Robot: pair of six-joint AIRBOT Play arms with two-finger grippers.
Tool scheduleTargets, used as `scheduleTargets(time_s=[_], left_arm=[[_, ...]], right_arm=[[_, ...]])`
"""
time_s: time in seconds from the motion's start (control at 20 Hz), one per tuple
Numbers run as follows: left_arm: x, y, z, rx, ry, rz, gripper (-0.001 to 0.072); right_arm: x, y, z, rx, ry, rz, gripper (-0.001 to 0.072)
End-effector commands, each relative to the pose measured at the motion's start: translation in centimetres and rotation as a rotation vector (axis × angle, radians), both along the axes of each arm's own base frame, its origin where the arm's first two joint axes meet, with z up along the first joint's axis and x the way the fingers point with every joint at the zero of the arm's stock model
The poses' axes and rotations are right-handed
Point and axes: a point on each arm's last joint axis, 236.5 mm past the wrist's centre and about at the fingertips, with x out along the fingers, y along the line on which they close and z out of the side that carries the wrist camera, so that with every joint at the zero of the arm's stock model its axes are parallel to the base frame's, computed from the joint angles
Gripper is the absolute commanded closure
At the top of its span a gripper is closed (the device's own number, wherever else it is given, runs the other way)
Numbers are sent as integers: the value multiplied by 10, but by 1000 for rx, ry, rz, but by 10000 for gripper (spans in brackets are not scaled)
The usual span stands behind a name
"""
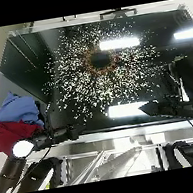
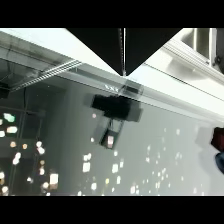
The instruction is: Fold the shirts.
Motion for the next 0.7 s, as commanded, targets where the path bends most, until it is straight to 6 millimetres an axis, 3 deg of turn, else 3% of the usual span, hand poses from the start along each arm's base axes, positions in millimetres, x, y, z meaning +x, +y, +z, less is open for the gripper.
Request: scheduleTargets(time_s=[0.0, 0.3, 0.4, 0.45, 0.55, 0.65], left_arm=[[-1, 0, 0, 1, -2, -3, 686], [2, 0, 1, 0, -9, 6, 686], [12, 8, 1, 37, -52, 23, 700], [23, 23, 2, 118, -103, 34, 703], [62, 82, 15, 329, -155, 180, 688], [102, 171, 43, 577, -193, 376, 137]], right_arm=[[0, 0, 0, 0, 0, 1, 698], [0, 0, 0, 0, 0, 1, 698], [0, 0, 0, 0, 0, 1, 698], [0, 0, 0, 0, 0, 0, 698], [0, 0, 0, 0, 0, 1, 698], [0, 0, 0, 0, 0, 1, 698]])
